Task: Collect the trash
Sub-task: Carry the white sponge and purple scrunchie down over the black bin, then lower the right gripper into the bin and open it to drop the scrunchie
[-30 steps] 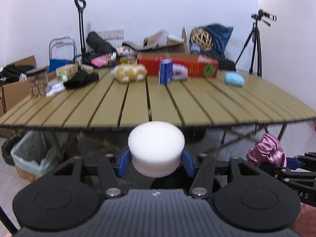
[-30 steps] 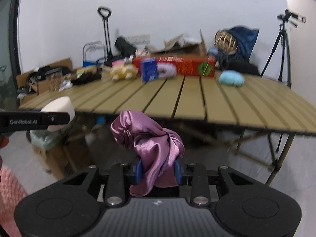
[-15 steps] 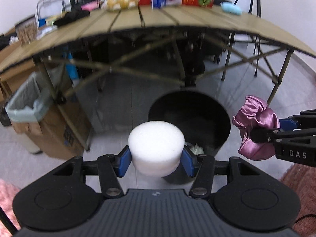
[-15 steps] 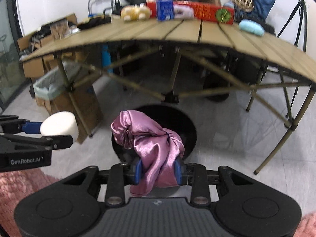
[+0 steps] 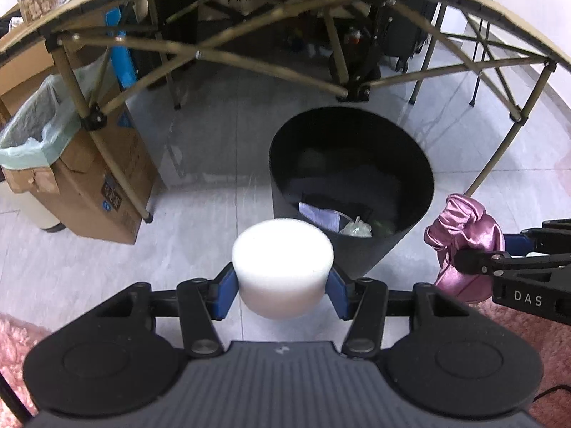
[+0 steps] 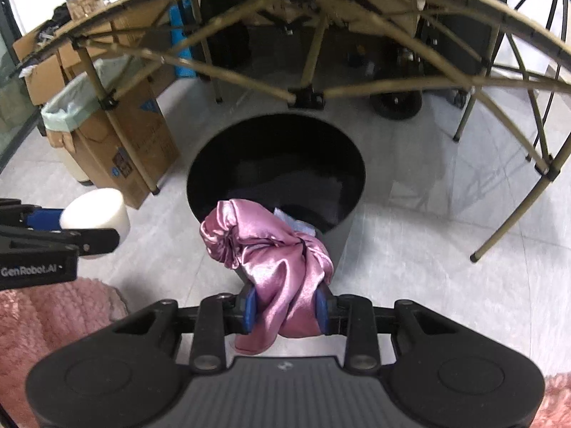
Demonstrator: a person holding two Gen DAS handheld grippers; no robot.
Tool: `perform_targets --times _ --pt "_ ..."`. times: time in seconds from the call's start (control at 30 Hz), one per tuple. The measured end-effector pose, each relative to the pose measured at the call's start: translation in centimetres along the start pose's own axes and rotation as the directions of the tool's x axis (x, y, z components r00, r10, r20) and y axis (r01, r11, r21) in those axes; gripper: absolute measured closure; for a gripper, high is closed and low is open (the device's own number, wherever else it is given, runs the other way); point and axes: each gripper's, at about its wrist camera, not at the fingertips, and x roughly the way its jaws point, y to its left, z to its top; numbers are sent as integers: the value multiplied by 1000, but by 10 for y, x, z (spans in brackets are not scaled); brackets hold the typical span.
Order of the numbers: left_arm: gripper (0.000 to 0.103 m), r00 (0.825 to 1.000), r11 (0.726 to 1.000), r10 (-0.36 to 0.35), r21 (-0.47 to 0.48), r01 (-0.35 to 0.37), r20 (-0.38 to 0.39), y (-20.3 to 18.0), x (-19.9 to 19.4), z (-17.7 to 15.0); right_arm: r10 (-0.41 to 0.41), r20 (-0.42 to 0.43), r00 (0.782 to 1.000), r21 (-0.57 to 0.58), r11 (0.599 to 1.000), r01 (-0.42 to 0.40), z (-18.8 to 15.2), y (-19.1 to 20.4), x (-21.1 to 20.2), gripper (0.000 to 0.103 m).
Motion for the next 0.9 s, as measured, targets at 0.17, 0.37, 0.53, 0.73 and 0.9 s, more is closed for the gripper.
perform_targets --times 0.17,0.37,0.53,0.73,0.9 --pt "50 999 1000 4 -5 -4 -46 0 15 1 -10 -73 997 10 1000 11 -5 -5 25 72" --pt "50 997 1000 4 11 -3 -72 -4 26 4 -3 -121 993 20 1000 5 -10 -9 41 72" --pt "50 997 1000 7 15 -6 -76 -5 30 6 -7 -119 993 10 1000 8 -6 -9 44 72" --pt "50 997 1000 11 4 -11 -74 -2 32 12 -8 -102 995 -4 1000 8 2 -6 43 72" --pt "50 998 1000 16 4 -15 -64 -1 33 17 -11 -56 998 -29 1000 9 15 -2 36 72"
